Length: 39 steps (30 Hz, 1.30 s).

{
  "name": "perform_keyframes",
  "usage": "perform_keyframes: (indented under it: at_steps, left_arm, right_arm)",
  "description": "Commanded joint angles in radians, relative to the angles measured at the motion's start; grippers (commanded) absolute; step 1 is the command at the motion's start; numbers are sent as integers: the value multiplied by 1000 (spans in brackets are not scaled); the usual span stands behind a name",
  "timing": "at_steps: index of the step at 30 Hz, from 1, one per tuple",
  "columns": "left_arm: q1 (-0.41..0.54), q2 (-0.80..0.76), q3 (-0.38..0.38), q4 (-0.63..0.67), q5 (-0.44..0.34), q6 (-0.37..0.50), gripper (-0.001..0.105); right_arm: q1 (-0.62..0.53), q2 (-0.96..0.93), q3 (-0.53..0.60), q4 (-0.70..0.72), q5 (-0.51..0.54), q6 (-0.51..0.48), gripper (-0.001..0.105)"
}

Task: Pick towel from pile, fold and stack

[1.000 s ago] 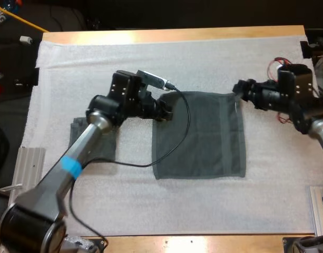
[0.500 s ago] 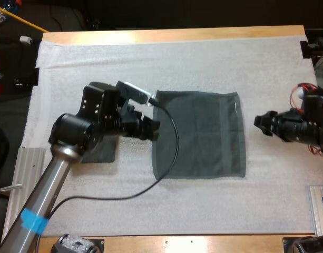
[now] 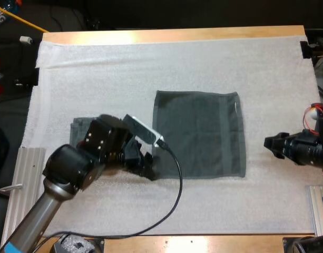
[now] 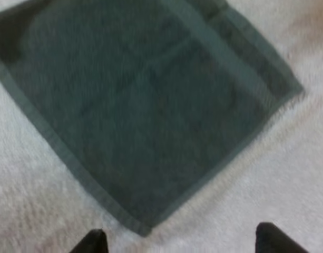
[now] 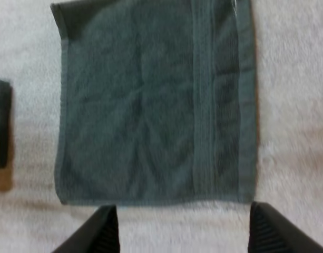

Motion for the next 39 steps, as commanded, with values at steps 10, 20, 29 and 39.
perform_keyframes:
  at_steps: [10, 20, 29, 39]
  left_arm:
    - [-4, -116, 110, 20, -8, -87, 56]
    - [-4, -123, 177, 18, 3, -94, 56]
    - [-4, -123, 178, -45, 28, -122, 56]
    - [-4, -123, 178, -77, 70, -146, 56]
  right_arm:
    - [0, -90, -3, 89, 2, -28, 52]
    - [0, -88, 134, 79, 1, -40, 52]
    - [0, -56, 378, -135, -67, 60, 52]
    - [0, 110, 427, -267, -77, 95, 52]
